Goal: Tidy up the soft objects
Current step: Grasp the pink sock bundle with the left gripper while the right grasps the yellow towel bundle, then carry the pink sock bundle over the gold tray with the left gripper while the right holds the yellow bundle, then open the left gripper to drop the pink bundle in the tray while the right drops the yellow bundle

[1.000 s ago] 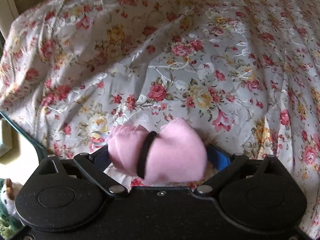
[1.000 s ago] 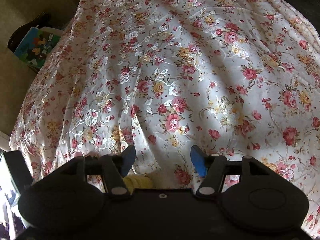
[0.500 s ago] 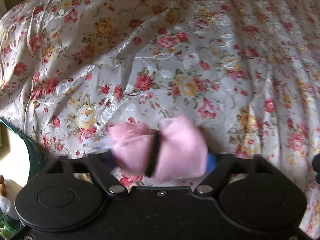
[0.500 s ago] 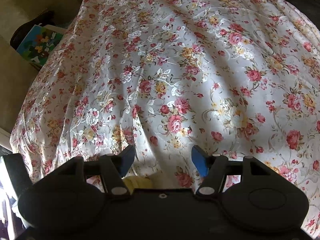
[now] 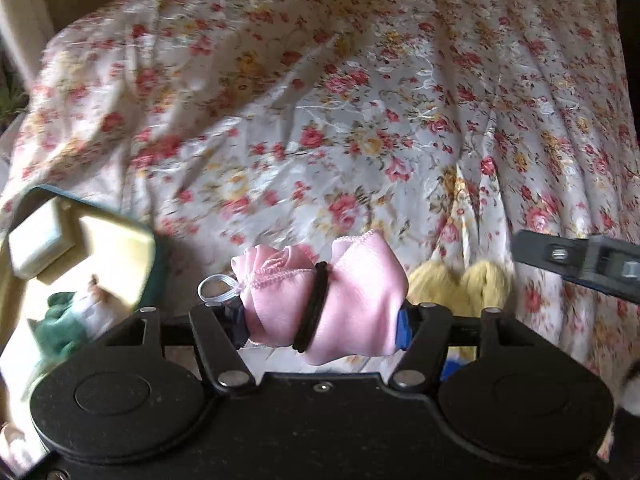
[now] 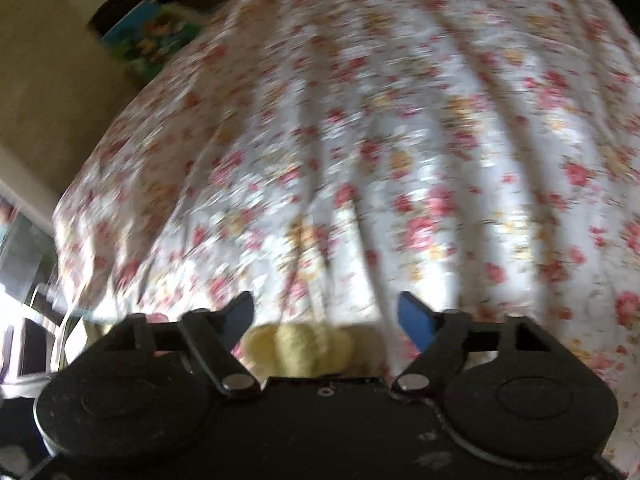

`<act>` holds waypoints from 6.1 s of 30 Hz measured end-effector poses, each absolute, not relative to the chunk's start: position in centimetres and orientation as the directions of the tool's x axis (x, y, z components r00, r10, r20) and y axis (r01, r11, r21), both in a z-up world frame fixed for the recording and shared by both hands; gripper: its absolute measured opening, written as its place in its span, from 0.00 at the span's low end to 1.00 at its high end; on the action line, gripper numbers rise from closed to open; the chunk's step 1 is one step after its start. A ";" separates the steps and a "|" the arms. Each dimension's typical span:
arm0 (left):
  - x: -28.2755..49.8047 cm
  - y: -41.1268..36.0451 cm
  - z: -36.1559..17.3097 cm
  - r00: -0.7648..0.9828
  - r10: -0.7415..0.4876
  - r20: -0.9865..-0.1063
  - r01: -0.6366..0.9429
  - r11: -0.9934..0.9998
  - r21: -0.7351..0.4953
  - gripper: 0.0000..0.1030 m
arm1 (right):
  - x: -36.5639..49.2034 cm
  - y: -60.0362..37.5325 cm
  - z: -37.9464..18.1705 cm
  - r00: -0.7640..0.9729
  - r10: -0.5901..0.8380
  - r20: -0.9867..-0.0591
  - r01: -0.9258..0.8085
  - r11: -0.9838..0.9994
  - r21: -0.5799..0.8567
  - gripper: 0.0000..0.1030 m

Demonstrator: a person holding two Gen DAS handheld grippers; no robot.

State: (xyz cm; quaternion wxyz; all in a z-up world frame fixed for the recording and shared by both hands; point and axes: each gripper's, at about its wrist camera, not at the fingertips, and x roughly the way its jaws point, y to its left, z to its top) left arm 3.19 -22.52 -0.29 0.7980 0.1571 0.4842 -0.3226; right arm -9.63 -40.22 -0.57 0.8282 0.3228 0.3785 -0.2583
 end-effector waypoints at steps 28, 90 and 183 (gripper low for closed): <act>5.4 -6.3 4.4 0.418 -0.318 -0.851 0.520 0.852 -0.063 0.60 | -5.3 -37.3 -7.3 0.393 -0.188 -0.900 0.797 0.558 0.231 1.00; 7.3 -2.6 4.1 0.438 -0.268 -0.858 0.416 0.907 -0.070 0.61 | -0.9 -33.8 -8.2 0.236 -0.348 -0.908 0.604 0.784 -0.143 1.00; 11.6 6.9 7.5 0.530 -0.230 -0.816 0.077 0.972 -0.224 0.71 | 10.3 -11.1 5.1 0.665 -0.176 -0.725 0.288 0.957 0.032 0.89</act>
